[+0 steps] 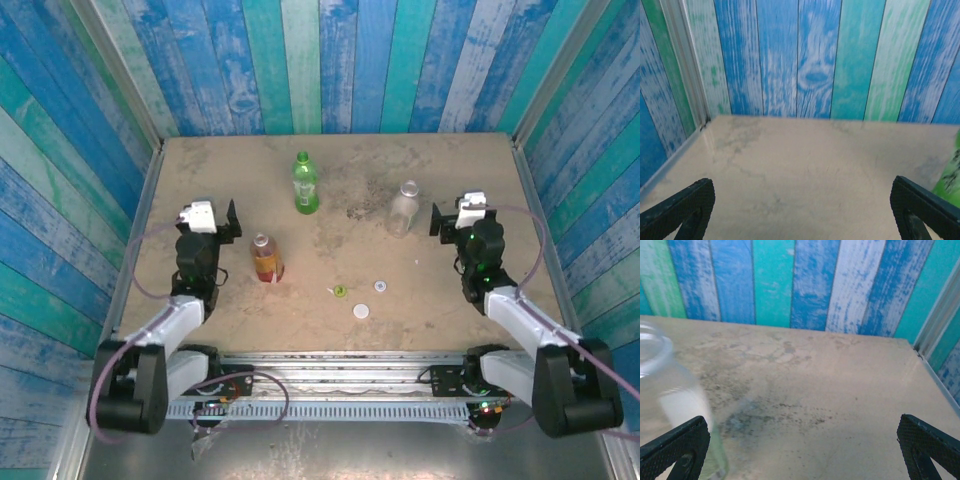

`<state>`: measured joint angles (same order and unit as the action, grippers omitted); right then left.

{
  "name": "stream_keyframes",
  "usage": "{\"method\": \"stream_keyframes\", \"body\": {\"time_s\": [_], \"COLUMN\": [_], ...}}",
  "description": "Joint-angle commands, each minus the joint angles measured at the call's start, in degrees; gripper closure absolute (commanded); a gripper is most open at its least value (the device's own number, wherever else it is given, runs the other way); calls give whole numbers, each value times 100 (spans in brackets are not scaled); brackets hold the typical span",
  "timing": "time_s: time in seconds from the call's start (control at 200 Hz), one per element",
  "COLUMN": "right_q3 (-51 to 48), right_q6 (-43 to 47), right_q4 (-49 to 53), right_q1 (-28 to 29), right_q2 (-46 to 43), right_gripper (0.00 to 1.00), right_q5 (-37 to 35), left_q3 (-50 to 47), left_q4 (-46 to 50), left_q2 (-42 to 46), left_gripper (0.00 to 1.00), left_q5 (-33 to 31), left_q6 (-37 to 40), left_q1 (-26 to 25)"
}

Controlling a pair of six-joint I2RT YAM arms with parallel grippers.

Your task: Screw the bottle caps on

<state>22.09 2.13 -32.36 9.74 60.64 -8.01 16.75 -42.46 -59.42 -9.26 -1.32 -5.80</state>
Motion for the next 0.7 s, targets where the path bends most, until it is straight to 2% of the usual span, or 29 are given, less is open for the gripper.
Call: {"method": "stream_keyframes", "body": {"time_s": [0.0,0.165,0.265,0.501,0.571,0.696], "right_q3": [152,427,632,1090,1177,1243], "right_q6": [-181,-14,443,975,985,874], "right_q4": [848,1523,1796,2025,1961,1694], "right_q1": [372,1054,1506,2852,3043,3231], "right_q2": [-502,-1163,-1305,-818,-608,-343], "right_gripper": [0,0,0,0,0,0], "right_q5": [-230,-97,379,608,645,798], "left_q3": [261,496,517,311,82,-350], "left_q4": [659,990,1011,1424,1560,1801], "left_q2": [764,1435,1751,2379,2656,3051], "left_gripper": [6,6,6,6,6,6], "left_q5": [-334,-66,265,316,366,26], "left_q6": [-42,-447,-642,-803,-915,-1041], "left_q1": [-167,-464,-738,-1455,-1677,-2046]}}
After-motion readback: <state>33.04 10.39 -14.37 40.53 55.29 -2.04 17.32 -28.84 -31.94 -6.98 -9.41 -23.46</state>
